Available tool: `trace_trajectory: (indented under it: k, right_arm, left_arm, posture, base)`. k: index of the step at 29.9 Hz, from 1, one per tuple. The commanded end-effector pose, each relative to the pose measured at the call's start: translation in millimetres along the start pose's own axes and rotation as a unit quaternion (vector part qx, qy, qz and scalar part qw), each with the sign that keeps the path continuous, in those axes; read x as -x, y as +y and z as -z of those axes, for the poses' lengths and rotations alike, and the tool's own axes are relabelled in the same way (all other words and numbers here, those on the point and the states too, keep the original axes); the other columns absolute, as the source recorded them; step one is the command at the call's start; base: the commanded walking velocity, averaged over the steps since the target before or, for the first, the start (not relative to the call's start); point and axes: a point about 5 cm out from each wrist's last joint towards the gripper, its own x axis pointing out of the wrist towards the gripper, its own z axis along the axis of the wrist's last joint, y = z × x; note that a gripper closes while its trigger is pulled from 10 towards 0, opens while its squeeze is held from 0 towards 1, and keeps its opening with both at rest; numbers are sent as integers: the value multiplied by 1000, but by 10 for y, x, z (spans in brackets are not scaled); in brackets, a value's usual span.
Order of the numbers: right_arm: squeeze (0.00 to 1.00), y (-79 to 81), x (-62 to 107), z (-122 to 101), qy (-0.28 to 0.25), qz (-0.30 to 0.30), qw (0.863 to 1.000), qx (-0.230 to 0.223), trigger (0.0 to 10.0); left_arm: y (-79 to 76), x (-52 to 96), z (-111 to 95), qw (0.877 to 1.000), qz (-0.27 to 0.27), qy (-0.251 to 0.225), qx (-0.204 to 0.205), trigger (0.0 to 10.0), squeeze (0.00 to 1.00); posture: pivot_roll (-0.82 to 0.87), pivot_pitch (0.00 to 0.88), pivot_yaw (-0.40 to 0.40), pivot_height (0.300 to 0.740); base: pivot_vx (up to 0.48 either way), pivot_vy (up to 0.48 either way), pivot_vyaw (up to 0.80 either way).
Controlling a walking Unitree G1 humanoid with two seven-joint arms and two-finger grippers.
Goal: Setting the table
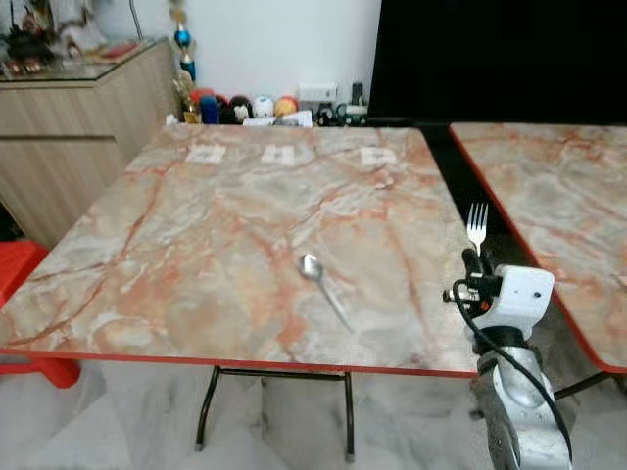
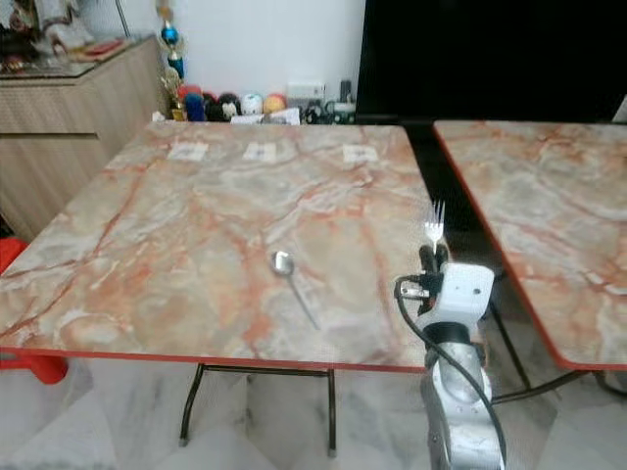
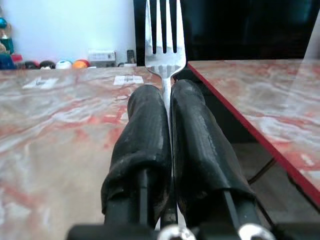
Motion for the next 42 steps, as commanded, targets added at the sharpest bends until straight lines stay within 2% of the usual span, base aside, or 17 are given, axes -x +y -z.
trace_trajectory:
  k: [1, 18, 42]
  right_arm:
    - [0, 24, -19, -46, -8, -2, 1000, 1, 10000]
    - [0, 29, -51, -71, -14, 1, 1000, 9, 10000]
    - [0, 17, -81, -106, -24, 12, 1000, 12, 10000]
  left_arm:
    - [-1, 13, 73, 1000, 3, 18, -10, 10000, 0]
    - [20, -4, 6, 1000, 1, 12, -13, 10000, 0]
    - [48, 1, 14, 1000, 0, 12, -14, 10000, 0]
  posture:
    - [-2, 8, -26, 740]
    - [-6, 37, -17, 740]
    - [-18, 69, -7, 740]
  base:
    - [0, -371, 0]
    - [0, -370, 0]
    - [0, -379, 0]
